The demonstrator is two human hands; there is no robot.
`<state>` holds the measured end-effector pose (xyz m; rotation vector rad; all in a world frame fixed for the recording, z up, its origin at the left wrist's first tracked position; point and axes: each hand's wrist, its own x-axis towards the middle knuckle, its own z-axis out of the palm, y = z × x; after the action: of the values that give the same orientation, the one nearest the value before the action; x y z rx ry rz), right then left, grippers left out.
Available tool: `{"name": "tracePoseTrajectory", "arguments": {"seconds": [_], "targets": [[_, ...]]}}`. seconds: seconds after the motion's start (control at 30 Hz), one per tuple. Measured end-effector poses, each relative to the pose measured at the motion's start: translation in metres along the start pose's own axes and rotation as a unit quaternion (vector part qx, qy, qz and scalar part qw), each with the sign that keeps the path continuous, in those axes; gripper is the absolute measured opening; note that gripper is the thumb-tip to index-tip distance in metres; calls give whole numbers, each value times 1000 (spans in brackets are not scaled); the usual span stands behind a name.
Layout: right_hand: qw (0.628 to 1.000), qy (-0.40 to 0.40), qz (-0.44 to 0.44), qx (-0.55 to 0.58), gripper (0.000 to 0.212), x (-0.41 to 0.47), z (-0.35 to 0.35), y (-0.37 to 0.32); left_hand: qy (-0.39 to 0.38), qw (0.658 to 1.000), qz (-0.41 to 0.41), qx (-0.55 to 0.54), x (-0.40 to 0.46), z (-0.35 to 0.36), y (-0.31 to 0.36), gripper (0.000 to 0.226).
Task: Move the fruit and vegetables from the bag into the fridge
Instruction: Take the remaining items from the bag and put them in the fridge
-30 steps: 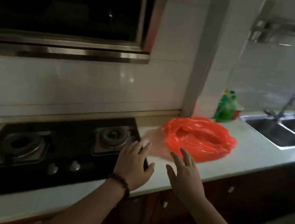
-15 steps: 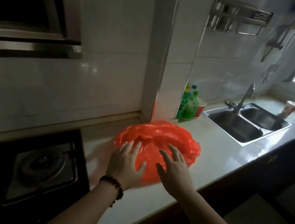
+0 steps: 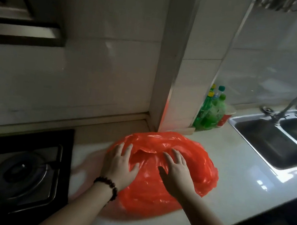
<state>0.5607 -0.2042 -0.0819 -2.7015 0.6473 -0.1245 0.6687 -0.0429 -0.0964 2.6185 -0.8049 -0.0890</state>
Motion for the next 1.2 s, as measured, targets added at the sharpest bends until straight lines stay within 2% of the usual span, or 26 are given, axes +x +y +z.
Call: {"name": "tracePoseTrajectory", "arguments": {"seconds": [0.27,0.4,0.57,0.63,0.73,0.87,0.97,1.07,1.13,1.2], "targets": [[985,-88,-145,-40,67,119,15,33,51,991,-127,-6,41,43,13,72],[956,-149,-241,-68,83,161,37,48,18,989,-143,-8,77,68,11,84],[933,-213,-286,-55,102,192,66,66,-57,985,-157,-33,113,91,-9,104],[933,-214,-287,-29,96,195,73,70,-79,981,-160,-73,114,100,-18,100],[935,-215,-283,12,76,197,77,74,-16,983,-132,-125,107,111,-25,82],[927,-278,-229,102,52,195,72,76,43,982,-84,-161,98,116,-23,57],[928,-293,-188,133,32,204,65,69,35,976,-103,-189,103,110,-22,35],[933,-302,-172,95,22,219,63,64,-12,968,-153,-197,115,102,-27,19],[931,-320,-162,69,23,228,64,63,-50,967,-175,-179,121,92,-29,31],[928,-331,-162,58,27,234,64,63,-91,968,-174,-155,124,78,-27,60]]}}
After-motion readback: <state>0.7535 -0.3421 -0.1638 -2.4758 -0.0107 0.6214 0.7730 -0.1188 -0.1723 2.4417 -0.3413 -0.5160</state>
